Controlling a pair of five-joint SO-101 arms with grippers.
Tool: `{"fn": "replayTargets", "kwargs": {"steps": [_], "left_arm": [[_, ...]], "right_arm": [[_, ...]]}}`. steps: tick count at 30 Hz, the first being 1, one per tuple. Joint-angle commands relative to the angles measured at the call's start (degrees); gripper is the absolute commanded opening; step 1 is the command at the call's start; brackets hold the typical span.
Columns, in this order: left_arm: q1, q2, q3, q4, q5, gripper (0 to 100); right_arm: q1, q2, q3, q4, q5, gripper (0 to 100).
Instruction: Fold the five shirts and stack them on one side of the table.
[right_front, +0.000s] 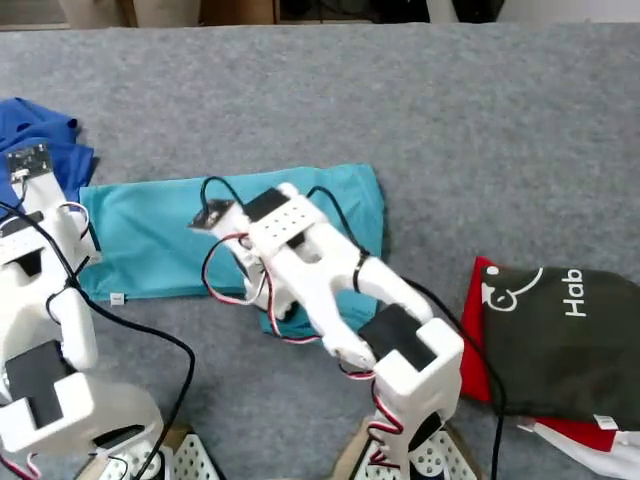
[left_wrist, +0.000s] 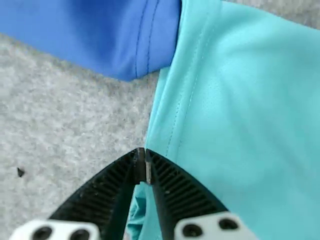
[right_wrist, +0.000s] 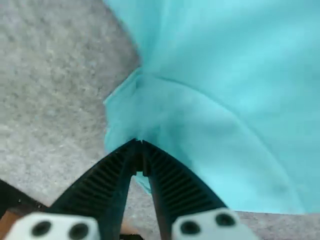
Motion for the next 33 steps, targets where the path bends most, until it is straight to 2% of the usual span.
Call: {"fn": "replayTargets", "kwargs": {"steps": [1, 6, 10, 13, 18, 20, 23, 27, 30, 33], "left_arm": [[-0.1, -2.1, 0.0, -1.2, 0.2, 2], [-0.1, 1.3, -1.8, -1.1, 0.2, 2], [-1.3, 2.9, -3.6, -0.9, 2.9, 2], [-1.8, 2.9, -5.3, 0.2, 5.1, 2], [2.8, 3.2, -12.1, 6.1, 7.8, 2], [2.8, 3.2, -14.0, 6.5, 10.3, 2], [2.9, 3.6, -15.1, 5.9, 12.9, 2], [4.8, 6.5, -14.2, 0.7, 14.3, 2], [7.5, 9.5, -14.7, -3.5, 14.7, 2], [7.1, 12.3, -16.1, -5.3, 15.0, 2]], "right_arm": [[-3.0, -3.7, 2.8, -0.7, -0.1, 0.5], [-6.1, -3.9, 4.8, -3.7, -0.1, 0.5], [-3.6, -4.2, 0.7, -0.9, -0.1, 0.5], [0.9, -4.6, -6.1, 4.2, 0.2, 0.5], [6.7, -6.2, -27.0, 18.0, 4.3, 0.5], [10.4, -6.1, -33.9, 18.7, 4.3, 0.5], [15.3, -4.3, -39.2, 16.9, 6.4, 0.5], [19.5, 3.5, -42.1, 10.5, 6.2, 0.5], [22.5, 9.9, -42.9, 2.2, 2.0, 0.5], [25.8, 15.3, -42.4, -6.6, -2.5, 0.5]]}}
